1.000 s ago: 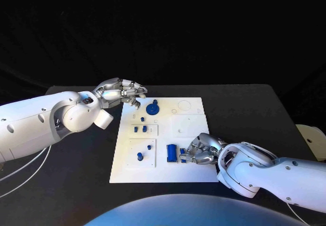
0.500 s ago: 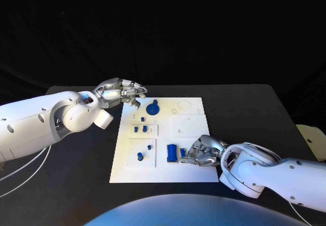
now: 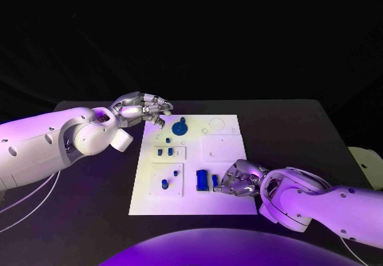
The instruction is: Assemble the parts on the task board
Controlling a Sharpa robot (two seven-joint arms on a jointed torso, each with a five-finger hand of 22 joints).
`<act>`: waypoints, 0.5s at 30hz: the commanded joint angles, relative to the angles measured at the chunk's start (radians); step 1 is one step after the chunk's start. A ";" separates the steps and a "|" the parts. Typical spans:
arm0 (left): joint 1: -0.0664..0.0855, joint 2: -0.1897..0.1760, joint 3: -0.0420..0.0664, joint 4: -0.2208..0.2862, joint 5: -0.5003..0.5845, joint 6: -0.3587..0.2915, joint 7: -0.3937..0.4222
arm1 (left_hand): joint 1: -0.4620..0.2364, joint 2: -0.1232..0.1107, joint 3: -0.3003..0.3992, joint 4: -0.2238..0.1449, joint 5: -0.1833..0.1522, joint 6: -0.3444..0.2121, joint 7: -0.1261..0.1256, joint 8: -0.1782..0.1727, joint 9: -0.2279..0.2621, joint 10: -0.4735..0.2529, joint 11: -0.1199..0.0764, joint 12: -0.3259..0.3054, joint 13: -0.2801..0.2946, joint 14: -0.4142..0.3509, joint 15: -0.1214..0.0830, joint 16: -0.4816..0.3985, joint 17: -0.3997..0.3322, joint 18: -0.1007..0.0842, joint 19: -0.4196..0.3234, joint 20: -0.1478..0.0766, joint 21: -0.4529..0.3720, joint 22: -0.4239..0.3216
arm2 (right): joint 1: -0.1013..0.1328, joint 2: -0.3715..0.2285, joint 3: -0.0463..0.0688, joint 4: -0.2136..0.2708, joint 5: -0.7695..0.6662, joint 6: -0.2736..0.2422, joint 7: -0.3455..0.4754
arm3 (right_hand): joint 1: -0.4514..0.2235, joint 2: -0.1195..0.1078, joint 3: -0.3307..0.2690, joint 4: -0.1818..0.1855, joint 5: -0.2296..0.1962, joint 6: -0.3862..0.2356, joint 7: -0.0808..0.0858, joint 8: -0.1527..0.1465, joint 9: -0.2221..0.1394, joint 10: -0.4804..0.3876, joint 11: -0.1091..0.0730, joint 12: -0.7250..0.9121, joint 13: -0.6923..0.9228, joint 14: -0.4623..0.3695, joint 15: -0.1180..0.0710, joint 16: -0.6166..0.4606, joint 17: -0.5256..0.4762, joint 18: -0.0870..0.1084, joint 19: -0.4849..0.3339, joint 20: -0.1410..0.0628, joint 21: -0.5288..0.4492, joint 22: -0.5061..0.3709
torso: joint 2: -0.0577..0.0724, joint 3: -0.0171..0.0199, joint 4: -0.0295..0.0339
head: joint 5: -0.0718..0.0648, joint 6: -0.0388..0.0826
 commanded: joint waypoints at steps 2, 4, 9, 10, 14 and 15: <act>0.000 0.001 0.001 0.001 -0.005 0.015 0.006 | 0.003 -0.001 0.002 0.004 0.004 -0.007 0.000 0.003 0.002 -0.008 0.001 0.003 -0.002 -0.009 0.000 -0.005 0.000 0.009 0.007 0.001 -0.004 -0.001 | -0.001 0.006 0.000 -0.011 0.001 0.016 0.017 | 0.009 0.001 -0.005 0.000 0.001 0.005 -0.002 -0.002 -0.001 0.029 -0.003 0.004 0.150 0.106 0.003 0.006 0.263 0.003 0.023 0.002 0.004 0.177 | 0.001 0.0004 -0.0005 | -0.001 0.000; 0.000 0.002 0.001 0.001 -0.005 0.016 0.006 | 0.003 -0.001 0.002 0.004 0.004 -0.007 0.000 0.003 0.002 -0.008 0.001 0.003 -0.002 -0.009 0.000 -0.005 0.000 0.009 0.007 0.001 -0.004 -0.001 | -0.001 0.010 0.000 -0.018 0.001 0.016 0.018 | 0.010 0.003 -0.005 0.001 0.001 0.005 -0.002 -0.002 -0.001 0.029 -0.003 0.005 0.150 0.106 0.003 0.006 0.263 0.003 0.024 0.002 0.007 0.178 | 0.001 0.0002 -0.0006 | -0.001 0.000; 0.000 0.002 0.001 0.001 -0.006 0.016 0.006 | 0.003 -0.001 0.002 0.004 0.004 -0.007 0.000 0.003 0.002 -0.008 0.001 0.003 -0.002 -0.009 0.000 -0.005 0.000 0.009 0.007 0.001 -0.004 -0.001 | -0.001 0.024 0.000 -0.036 0.001 0.018 0.022 | 0.014 0.005 -0.003 0.001 0.002 0.006 -0.003 -0.002 -0.001 0.030 -0.003 0.005 0.151 0.106 0.003 0.006 0.263 0.003 0.024 0.002 0.007 0.178 | 0.001 0.0008 -0.0002 | -0.002 0.000; 0.000 0.002 0.001 0.001 -0.006 0.016 0.006 | 0.003 -0.001 0.002 0.004 0.004 -0.007 0.000 0.003 0.002 -0.008 0.001 0.003 -0.002 -0.009 0.000 -0.005 0.000 0.009 0.007 0.001 -0.004 -0.001 | -0.002 0.028 0.000 -0.039 0.001 0.018 0.022 | 0.017 0.006 -0.003 0.000 0.002 0.006 -0.004 -0.002 -0.001 0.030 -0.004 0.006 0.151 0.106 0.003 0.006 0.263 0.003 0.024 0.002 0.008 0.178 | 0.001 0.0008 -0.0003 | -0.002 0.000; 0.000 0.003 0.001 0.001 -0.006 0.017 0.006 | 0.004 -0.001 0.002 0.004 0.004 -0.007 0.000 0.004 0.002 -0.008 0.001 0.003 -0.002 -0.009 0.000 -0.005 0.001 0.009 0.008 0.001 -0.004 -0.001 | -0.002 0.038 0.000 -0.048 0.001 0.020 0.024 | 0.027 0.006 -0.001 -0.002 -0.001 0.006 -0.004 -0.002 -0.002 0.029 -0.004 0.004 0.150 0.106 0.002 0.006 0.263 0.003 0.023 0.002 0.005 0.177 | 0.000 0.0004 0.0002 | -0.003 0.000; 0.000 0.003 0.001 0.001 -0.006 0.017 0.006 | 0.004 -0.001 0.002 0.004 0.004 -0.007 0.000 0.004 0.002 -0.008 0.001 0.003 -0.002 -0.009 0.000 -0.005 0.001 0.009 0.008 0.001 -0.004 -0.001 | -0.003 0.039 0.000 -0.049 0.001 0.020 0.024 | 0.029 0.006 -0.001 -0.002 -0.001 0.006 -0.004 -0.003 -0.002 0.030 -0.004 0.006 0.151 0.106 0.002 0.006 0.263 0.003 0.024 0.001 0.006 0.178 | 0.000 0.0003 0.0003 | -0.003 0.000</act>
